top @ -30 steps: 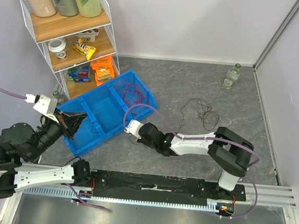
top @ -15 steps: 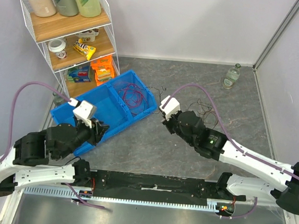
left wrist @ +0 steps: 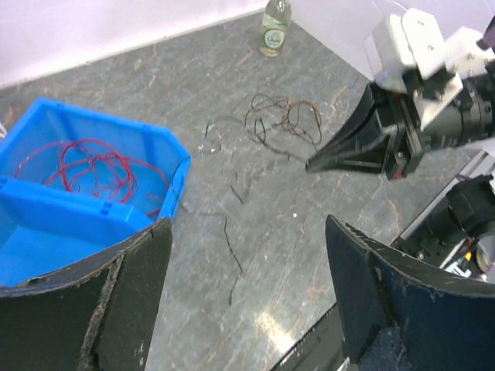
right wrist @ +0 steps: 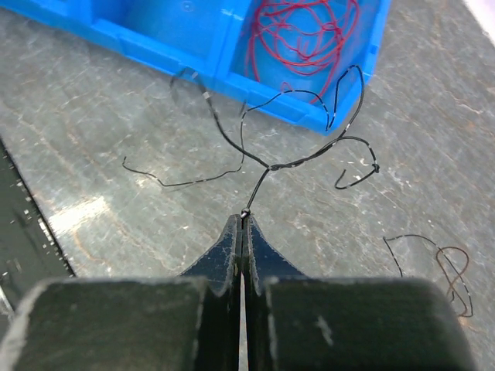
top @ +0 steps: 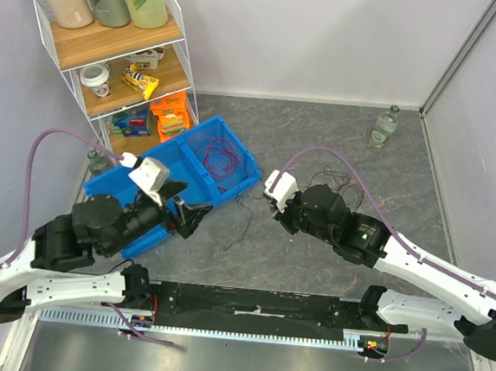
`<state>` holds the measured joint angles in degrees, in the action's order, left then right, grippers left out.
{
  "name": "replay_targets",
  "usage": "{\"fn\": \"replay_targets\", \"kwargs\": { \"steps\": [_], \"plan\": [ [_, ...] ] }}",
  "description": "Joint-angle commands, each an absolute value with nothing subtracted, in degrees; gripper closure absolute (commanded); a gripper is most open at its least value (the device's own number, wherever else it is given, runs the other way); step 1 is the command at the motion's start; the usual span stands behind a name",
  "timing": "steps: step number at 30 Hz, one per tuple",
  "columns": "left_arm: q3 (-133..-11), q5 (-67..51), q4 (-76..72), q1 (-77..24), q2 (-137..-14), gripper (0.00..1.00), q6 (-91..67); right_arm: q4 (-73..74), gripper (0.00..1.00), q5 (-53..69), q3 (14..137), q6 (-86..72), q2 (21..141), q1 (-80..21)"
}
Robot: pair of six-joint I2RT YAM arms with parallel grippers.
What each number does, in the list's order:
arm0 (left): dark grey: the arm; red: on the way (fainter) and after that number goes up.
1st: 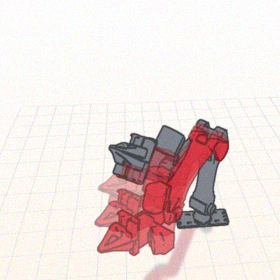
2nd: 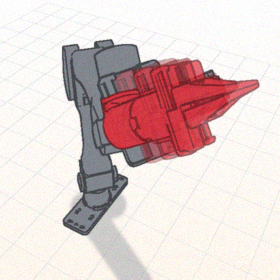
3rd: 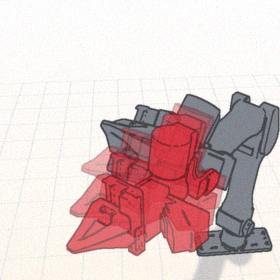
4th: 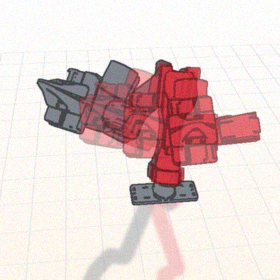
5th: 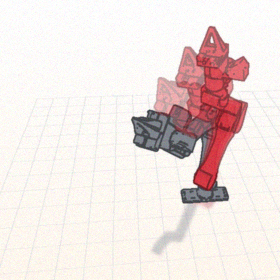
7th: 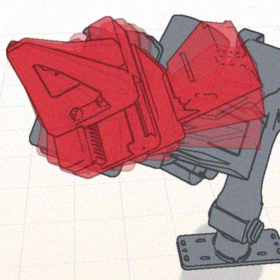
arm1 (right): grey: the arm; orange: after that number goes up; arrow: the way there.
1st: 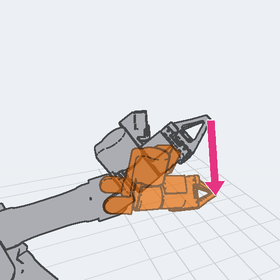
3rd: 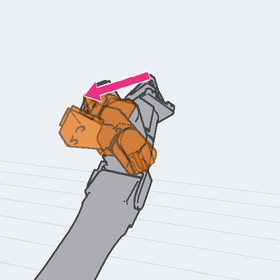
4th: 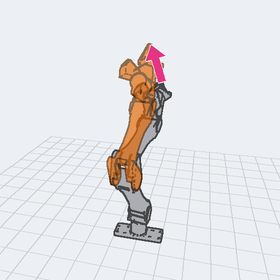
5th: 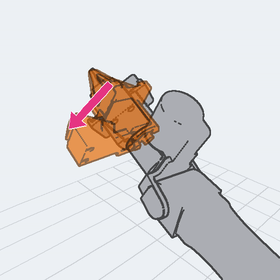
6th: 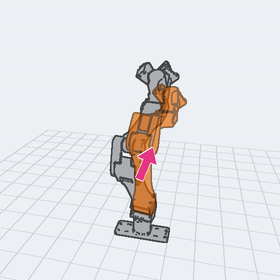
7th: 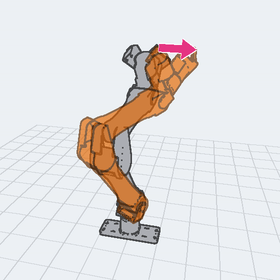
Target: Untangle the cables
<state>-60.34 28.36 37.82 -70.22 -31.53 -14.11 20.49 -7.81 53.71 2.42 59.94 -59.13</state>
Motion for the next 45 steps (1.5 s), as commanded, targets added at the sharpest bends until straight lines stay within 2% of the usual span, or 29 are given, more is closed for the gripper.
{"fn": "replay_targets", "kwargs": {
  "steps": [1,4,7,11,14,17,22,25,27,32,38,45],
  "plan": [
    [-59.4,29.0,25.2,-70.1,-40.0,0.13,-7.7,21.9,1.00,-0.5,56.0,3.5,58.4,-59.3],
    [-60.3,25.0,21.7,-66.1,-47.0,0.12,-8.7,22.1,1.00,1.7,55.6,3.3,57.5,-59.4],
    [-59.5,9.3,18.1,-53.4,-50.2,0.12,-13.4,22.3,1.00,2.5,55.1,3.0,56.4,-59.3],
    [-51.5,-15.1,5.4,-37.6,-49.5,0.12,-19.5,22.3,1.00,3.7,54.8,2.4,55.1,-59.3],
    [-47.1,-26.4,-4.5,-28.5,-50.6,0.14,-30.0,22.3,1.00,3.9,55.0,2.3,55.0,-59.3],
    [-47.4,-28.6,-3.4,-23.6,-53.5,0.14,-38.7,22.4,1.00,3.9,54.8,2.0,54.7,-59.3],
    [-46.1,-28.9,-4.0,-22.9,-54.9,0.10,-51.1,22.1,1.00,4.6,54.4,2.0,54.9,-59.4],
    [-46.1,-33.4,-6.9,-22.9,-56.3,0.31,-44.2,22.1,1.00,5.1,54.6,2.3,55.3,-59.3],
    [-45.5,-31.3,-5.2,-22.9,-55.8,0.30,-37.2,22.1,1.00,4.9,54.8,2.3,55.2,-59.3],
    [-40.7,-30.4,-11.3,-23.0,-54.9,0.31,-29.6,22.2,1.00,6.2,55.0,2.2,54.8,-59.3],
    [-33.8,-34.5,-24.9,-23.2,-55.5,0.43,-30.6,22.7,1.00,6.6,55.7,2.4,54.8,-59.2],
    [-33.7,-28.2,-20.2,-28.6,-55.6,0.46,-25.6,22.9,1.00,6.9,56.0,2.2,54.0,-59.2]
  ]
}}
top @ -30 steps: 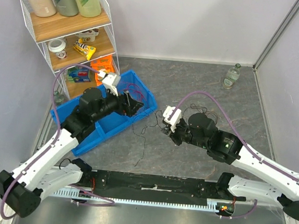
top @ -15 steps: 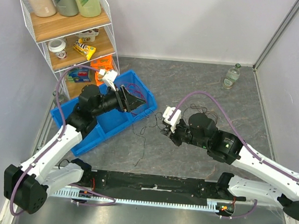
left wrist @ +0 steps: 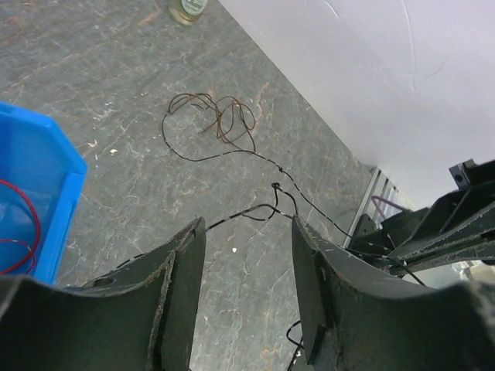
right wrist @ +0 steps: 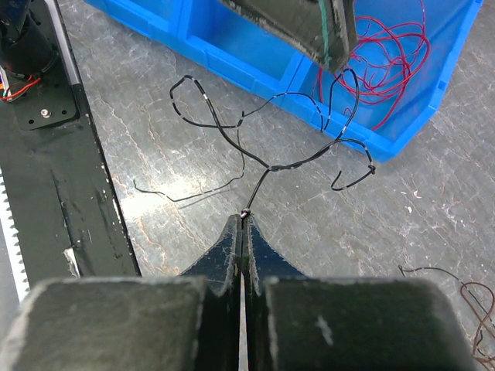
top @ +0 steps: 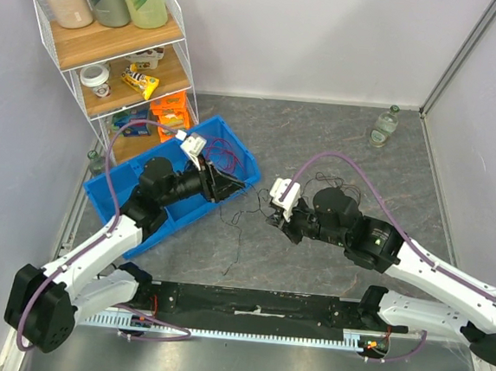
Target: Untangle the cables
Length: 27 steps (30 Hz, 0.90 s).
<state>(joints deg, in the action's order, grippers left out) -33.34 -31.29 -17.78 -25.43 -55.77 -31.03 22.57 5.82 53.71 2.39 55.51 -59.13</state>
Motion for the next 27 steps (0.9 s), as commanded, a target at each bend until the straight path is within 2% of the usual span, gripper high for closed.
{"fn": "replay_targets", "kwargs": {
  "steps": [1,5,10,22,25,27],
  "plan": [
    [-33.7,-26.2,-19.8,-29.8,-56.1,0.46,-24.4,22.9,1.00,7.1,56.1,2.2,53.9,-59.3],
    [-33.0,-15.1,-19.9,-36.3,-56.8,0.45,-18.4,22.9,1.00,6.9,56.2,2.1,53.2,-59.4],
    [-29.4,-5.8,-24.7,-38.9,-55.5,0.45,-15.0,23.6,1.00,6.5,56.3,1.9,52.9,-59.3],
    [-29.7,-5.1,-31.6,-39.8,-61.1,0.39,-15.9,22.9,1.00,7.1,55.9,1.6,54.6,-59.3],
    [-31.5,-2.6,-30.9,-39.8,-63.2,0.44,-16.6,22.9,1.00,7.2,55.9,1.4,54.6,-59.3],
    [-33.0,2.5,-28.7,-39.8,-64.0,0.57,-17.5,22.8,1.00,7.2,55.7,1.4,54.2,-59.3]
  ]
}}
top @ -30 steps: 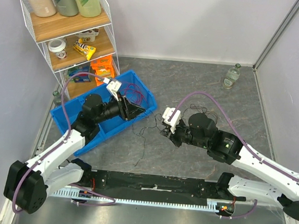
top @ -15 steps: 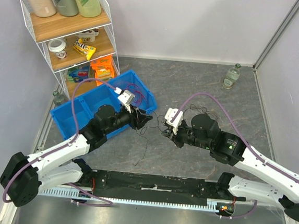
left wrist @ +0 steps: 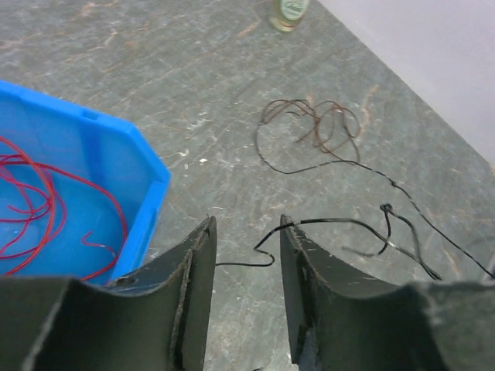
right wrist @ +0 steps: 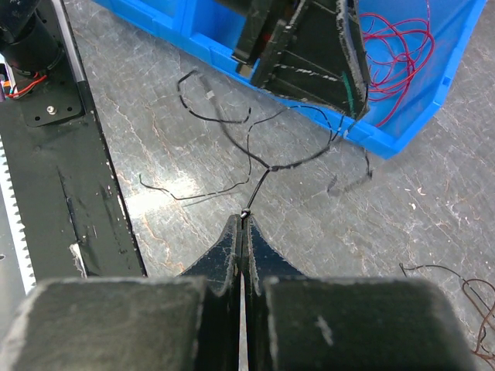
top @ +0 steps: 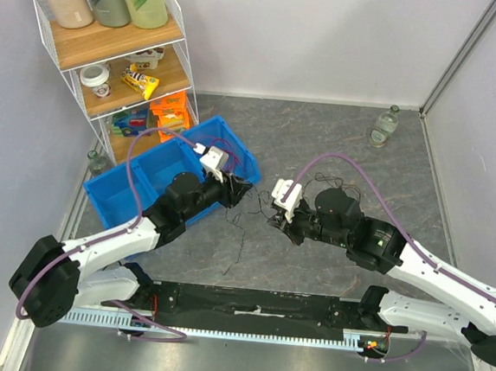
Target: Untangle the cables
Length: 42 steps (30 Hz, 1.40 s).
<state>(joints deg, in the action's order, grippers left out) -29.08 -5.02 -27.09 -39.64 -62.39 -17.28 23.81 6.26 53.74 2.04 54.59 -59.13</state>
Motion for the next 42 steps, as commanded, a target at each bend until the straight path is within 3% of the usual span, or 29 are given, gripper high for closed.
{"fn": "replay_targets", "kwargs": {
  "steps": [1,4,6,8,13,15,20,31,38,42],
  "plan": [
    [-33.8,4.9,-27.2,-39.9,-63.9,0.65,-17.8,22.9,1.00,6.9,55.5,1.3,54.1,-59.2],
    [-36.2,13.9,-20.9,-39.8,-62.3,0.91,-18.7,22.9,1.00,5.1,55.0,0.7,52.8,-59.3],
    [-37.1,19.4,-16.5,-39.9,-59.6,0.98,-19.5,22.9,1.00,2.0,54.3,0.1,51.9,-59.3],
    [-37.4,25.0,-12.8,-39.8,-55.4,0.98,-20.7,23.2,1.00,-7.5,54.0,-3.4,50.8,-59.4],
    [-39.7,37.7,-0.8,-39.8,-46.8,0.98,-23.0,31.0,1.00,-57.7,54.6,-19.8,47.0,-59.3],
    [-41.7,40.4,3.7,-39.7,-44.5,0.98,-22.7,32.3,1.00,-65.5,53.4,-22.5,43.4,-59.3],
    [-46.0,42.2,5.3,-39.7,-41.0,0.98,-17.1,32.1,1.00,-70.2,51.5,-25.6,36.5,-59.4],
    [-59.2,46.4,1.1,-39.1,-45.2,0.98,-0.1,31.9,1.00,-69.6,49.6,-24.8,28.3,-59.3],
    [-59.2,45.4,-1.9,-37.4,-46.6,0.98,3.5,29.4,1.00,-64.3,48.6,-22.2,27.5,-59.3],
    [-53.3,42.9,-5.6,-35.1,-48.2,0.98,1.4,27.7,1.00,-61.7,48.0,-20.9,27.2,-59.3]
  ]
}}
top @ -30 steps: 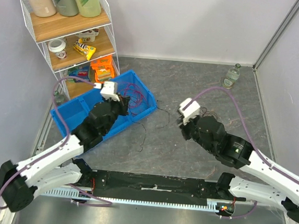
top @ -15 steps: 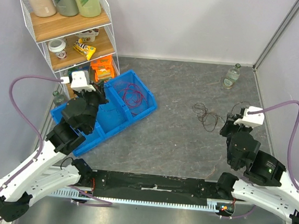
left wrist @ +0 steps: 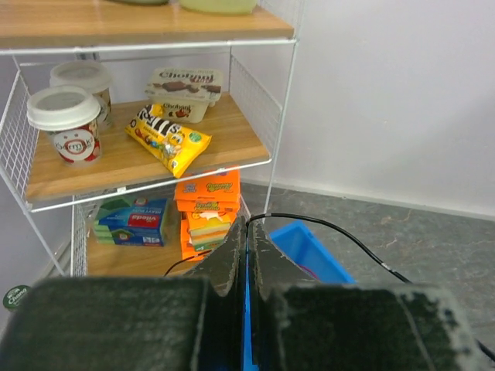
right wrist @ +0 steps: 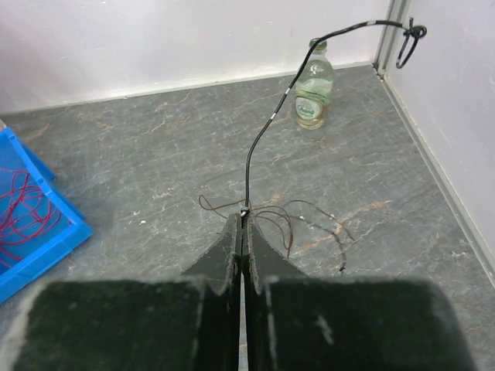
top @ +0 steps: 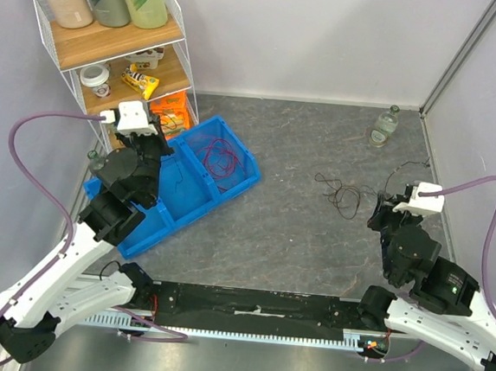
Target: Untangle the cables
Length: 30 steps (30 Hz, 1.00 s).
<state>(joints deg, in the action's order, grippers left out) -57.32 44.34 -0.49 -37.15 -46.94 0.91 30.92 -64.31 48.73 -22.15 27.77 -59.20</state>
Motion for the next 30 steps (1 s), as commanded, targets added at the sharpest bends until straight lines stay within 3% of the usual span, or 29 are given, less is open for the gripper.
{"fn": "replay_targets", "kwargs": {
  "steps": [1,13,23,25,27,28,30],
  "plan": [
    [-52.6,42.5,-4.8,-34.1,-48.9,0.98,-1.0,27.3,1.00,-60.9,48.0,-20.6,27.3,-59.3],
    [-46.1,42.2,21.7,-30.0,-53.1,0.97,-41.8,25.2,1.00,-57.0,47.6,-19.1,30.8,-59.4],
    [-42.5,36.0,24.5,-25.4,-55.9,0.95,-50.4,23.2,1.00,-54.3,47.1,-18.6,33.4,-59.3],
    [-43.4,33.7,25.2,-25.1,-56.4,0.74,-48.6,23.0,1.00,-53.8,46.8,-18.6,33.5,-59.3],
    [-45.6,31.6,27.9,-25.2,-56.0,0.36,-47.3,23.1,1.00,-53.5,46.8,-18.5,34.1,-59.4],
    [-46.7,30.2,29.3,-25.1,-55.2,0.23,-46.2,23.1,1.00,-53.2,46.9,-18.4,34.4,-59.3],
    [-48.4,27.3,31.6,-25.2,-52.9,0.14,-44.8,22.9,1.00,-53.1,47.0,-18.2,35.0,-59.3]
  ]
}}
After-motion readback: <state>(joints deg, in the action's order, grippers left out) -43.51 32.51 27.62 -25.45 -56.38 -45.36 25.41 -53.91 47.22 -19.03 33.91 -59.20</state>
